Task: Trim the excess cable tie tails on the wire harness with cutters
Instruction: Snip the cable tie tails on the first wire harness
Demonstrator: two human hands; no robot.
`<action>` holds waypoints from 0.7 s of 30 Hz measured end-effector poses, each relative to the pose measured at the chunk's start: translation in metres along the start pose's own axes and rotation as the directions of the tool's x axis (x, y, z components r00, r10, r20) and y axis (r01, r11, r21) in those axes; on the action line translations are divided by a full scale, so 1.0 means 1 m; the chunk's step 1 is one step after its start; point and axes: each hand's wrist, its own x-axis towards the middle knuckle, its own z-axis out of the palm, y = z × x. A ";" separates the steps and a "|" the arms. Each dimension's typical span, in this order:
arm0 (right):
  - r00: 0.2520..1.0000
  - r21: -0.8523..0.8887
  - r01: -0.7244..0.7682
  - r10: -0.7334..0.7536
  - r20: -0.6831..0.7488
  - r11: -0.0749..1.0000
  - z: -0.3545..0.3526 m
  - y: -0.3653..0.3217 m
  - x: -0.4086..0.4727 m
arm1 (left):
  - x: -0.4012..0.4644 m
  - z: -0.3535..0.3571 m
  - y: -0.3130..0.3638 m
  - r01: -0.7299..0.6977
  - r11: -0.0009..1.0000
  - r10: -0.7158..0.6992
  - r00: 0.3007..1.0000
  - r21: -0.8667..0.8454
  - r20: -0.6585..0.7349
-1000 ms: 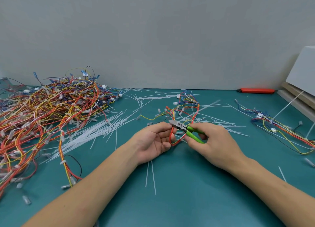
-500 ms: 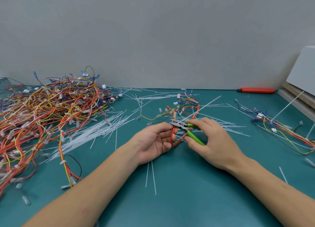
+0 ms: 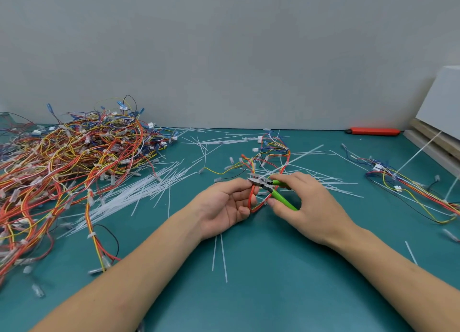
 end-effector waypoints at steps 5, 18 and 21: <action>1.000 -0.005 -0.006 0.006 0.022 1.000 -0.002 -0.001 0.000 | 0.001 -0.001 0.000 0.001 1.000 -0.001 1.000 0.000 -0.001; 0.999 0.009 0.007 -0.007 -0.049 1.000 -0.004 -0.004 0.000 | 0.002 -0.001 0.000 0.009 1.000 -0.009 1.000 0.012 -0.005; 1.000 0.015 0.008 -0.008 0.006 1.000 -0.002 -0.003 -0.001 | 0.001 -0.001 -0.001 0.000 1.000 0.001 1.000 0.027 -0.006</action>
